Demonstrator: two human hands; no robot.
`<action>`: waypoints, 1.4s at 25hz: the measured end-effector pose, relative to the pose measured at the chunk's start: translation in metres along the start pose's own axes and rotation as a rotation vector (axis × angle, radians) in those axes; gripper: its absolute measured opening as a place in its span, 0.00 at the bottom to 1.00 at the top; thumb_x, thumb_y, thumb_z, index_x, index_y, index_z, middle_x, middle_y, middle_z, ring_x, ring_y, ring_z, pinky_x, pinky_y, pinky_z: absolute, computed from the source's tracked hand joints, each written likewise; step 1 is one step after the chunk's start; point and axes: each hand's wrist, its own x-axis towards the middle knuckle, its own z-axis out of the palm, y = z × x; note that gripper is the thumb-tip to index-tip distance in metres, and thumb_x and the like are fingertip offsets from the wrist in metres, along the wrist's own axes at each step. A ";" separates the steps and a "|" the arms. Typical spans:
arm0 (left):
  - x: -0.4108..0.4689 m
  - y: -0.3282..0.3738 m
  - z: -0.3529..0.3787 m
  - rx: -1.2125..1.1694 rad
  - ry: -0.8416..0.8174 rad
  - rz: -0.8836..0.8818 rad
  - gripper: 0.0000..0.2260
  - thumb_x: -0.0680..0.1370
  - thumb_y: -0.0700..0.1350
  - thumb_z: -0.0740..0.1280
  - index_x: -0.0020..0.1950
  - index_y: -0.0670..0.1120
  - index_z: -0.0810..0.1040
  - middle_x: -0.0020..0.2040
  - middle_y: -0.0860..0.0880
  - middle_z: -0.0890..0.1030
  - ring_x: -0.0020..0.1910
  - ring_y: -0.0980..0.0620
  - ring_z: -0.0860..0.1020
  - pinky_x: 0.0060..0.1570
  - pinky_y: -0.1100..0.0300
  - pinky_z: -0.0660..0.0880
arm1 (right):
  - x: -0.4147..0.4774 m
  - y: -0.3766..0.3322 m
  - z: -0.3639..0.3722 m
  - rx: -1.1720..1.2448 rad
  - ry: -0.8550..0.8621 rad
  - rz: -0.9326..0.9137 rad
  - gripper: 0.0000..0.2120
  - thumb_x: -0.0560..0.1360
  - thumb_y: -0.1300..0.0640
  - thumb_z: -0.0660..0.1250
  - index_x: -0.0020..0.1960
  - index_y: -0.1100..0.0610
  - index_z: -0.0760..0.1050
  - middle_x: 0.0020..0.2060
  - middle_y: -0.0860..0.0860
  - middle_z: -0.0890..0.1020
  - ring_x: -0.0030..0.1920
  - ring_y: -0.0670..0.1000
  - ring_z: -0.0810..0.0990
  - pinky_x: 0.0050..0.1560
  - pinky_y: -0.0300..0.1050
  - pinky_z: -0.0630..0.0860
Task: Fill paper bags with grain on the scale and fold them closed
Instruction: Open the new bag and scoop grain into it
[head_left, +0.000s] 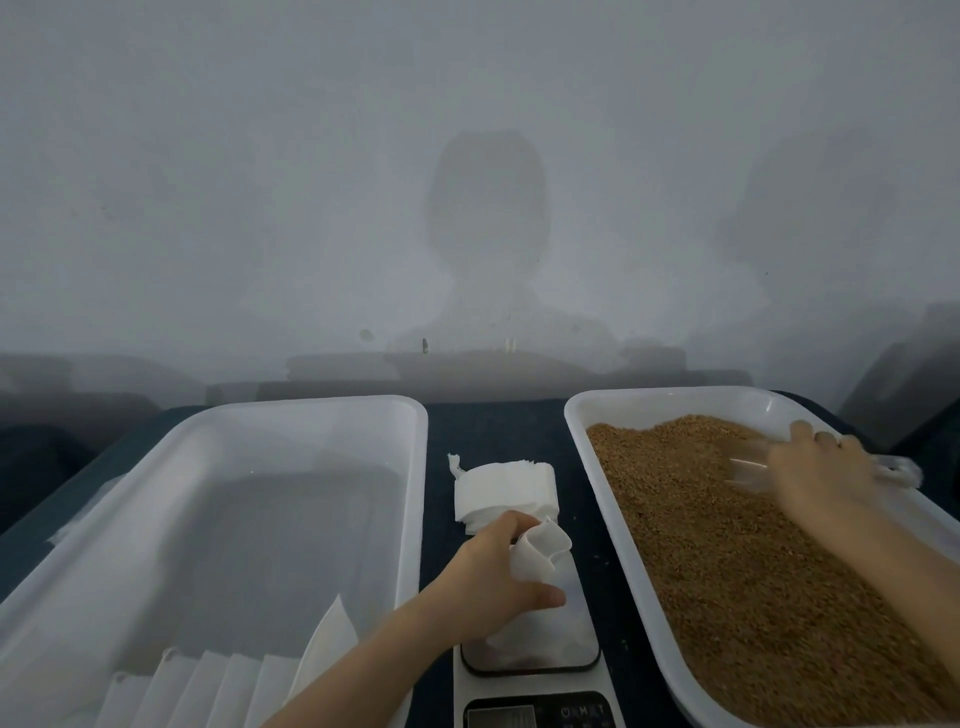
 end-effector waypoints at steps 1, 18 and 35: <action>0.000 0.000 0.000 -0.001 0.001 0.001 0.26 0.70 0.53 0.74 0.60 0.62 0.63 0.51 0.62 0.71 0.48 0.61 0.73 0.38 0.71 0.70 | 0.000 -0.005 0.000 0.029 -0.019 -0.002 0.12 0.74 0.58 0.64 0.56 0.50 0.77 0.52 0.49 0.72 0.51 0.49 0.73 0.52 0.43 0.67; 0.002 -0.005 0.002 -0.005 0.021 0.011 0.26 0.70 0.54 0.75 0.58 0.64 0.62 0.52 0.63 0.70 0.49 0.59 0.74 0.38 0.71 0.70 | -0.010 -0.011 0.017 1.004 -0.282 -0.115 0.15 0.77 0.54 0.65 0.63 0.50 0.75 0.36 0.47 0.82 0.34 0.47 0.80 0.32 0.36 0.71; 0.001 -0.003 0.002 -0.051 0.059 0.023 0.28 0.70 0.54 0.75 0.62 0.64 0.61 0.59 0.59 0.70 0.52 0.59 0.73 0.46 0.67 0.71 | -0.046 0.019 -0.035 1.118 -0.153 -0.319 0.12 0.71 0.54 0.71 0.51 0.41 0.77 0.47 0.42 0.80 0.48 0.41 0.77 0.45 0.36 0.71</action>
